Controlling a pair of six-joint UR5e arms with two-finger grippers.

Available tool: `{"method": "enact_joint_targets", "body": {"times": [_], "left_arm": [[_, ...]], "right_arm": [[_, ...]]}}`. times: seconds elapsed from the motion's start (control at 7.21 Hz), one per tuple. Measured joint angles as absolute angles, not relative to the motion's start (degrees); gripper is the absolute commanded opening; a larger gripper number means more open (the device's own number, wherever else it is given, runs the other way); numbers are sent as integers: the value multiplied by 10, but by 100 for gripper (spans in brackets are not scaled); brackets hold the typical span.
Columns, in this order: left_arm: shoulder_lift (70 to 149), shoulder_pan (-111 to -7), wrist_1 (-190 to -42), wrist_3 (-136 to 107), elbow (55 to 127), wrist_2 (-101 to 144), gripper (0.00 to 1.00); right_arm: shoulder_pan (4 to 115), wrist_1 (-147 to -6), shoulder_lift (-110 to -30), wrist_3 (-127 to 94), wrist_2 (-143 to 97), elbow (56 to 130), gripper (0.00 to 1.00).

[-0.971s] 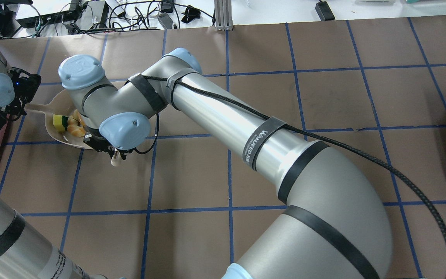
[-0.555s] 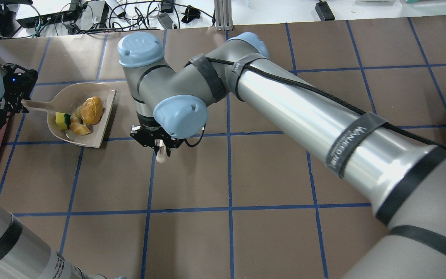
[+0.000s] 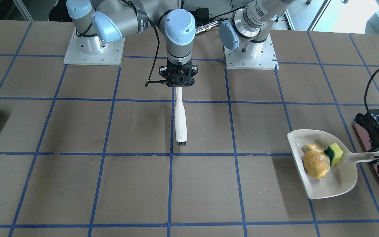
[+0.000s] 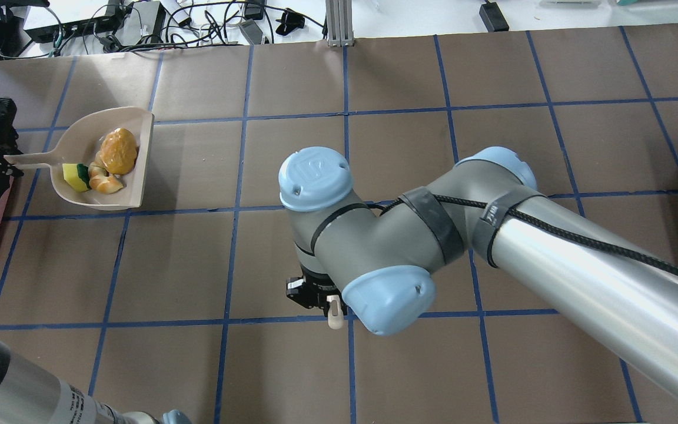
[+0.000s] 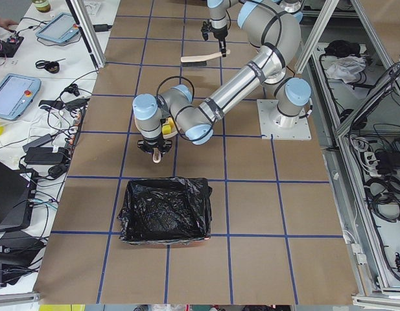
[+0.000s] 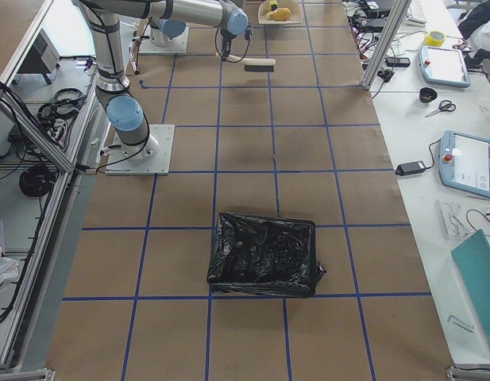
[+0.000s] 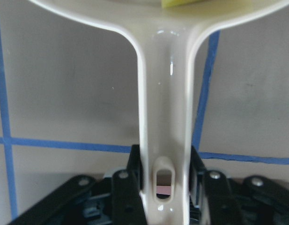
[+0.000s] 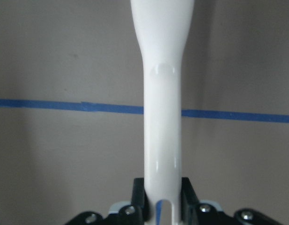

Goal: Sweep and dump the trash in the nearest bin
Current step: 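Lift the loaded dustpan with the left gripper while the right gripper withdraws the brush, then tip the dustpan over the black-bagged bin with the left gripper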

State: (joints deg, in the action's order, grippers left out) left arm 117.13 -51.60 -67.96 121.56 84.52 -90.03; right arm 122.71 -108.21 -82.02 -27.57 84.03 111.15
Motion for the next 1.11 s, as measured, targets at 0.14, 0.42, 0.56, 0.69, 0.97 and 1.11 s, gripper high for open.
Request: {"method": "enact_joint_targets", "body": {"times": [0.14,0.42,0.56,0.69,0.97,1.11], "left_arm": [[1159,-480,-711,1196,831,-888,0],[1145,-426,-763,1182,792,-882,0],[1144,-398,-776,1178,771,-888,0],[1148,-364,-783,1176,749,-898,0],[1162,-309,-785,1173,700,-922,0],[1174,-289,-785,1169,674,-937,0]], "right_arm": [[1227,-1106,-839,-267,846,1148,0],[1230,-1142,-851,-265,848,1192,0],[1230,-1149,-851,-273,848,1201,0],[1230,-1155,-850,-287,845,1204,0],[1230,-1166,-848,-323,838,1204,0],[1230,-1170,-844,-333,836,1204,0]]}}
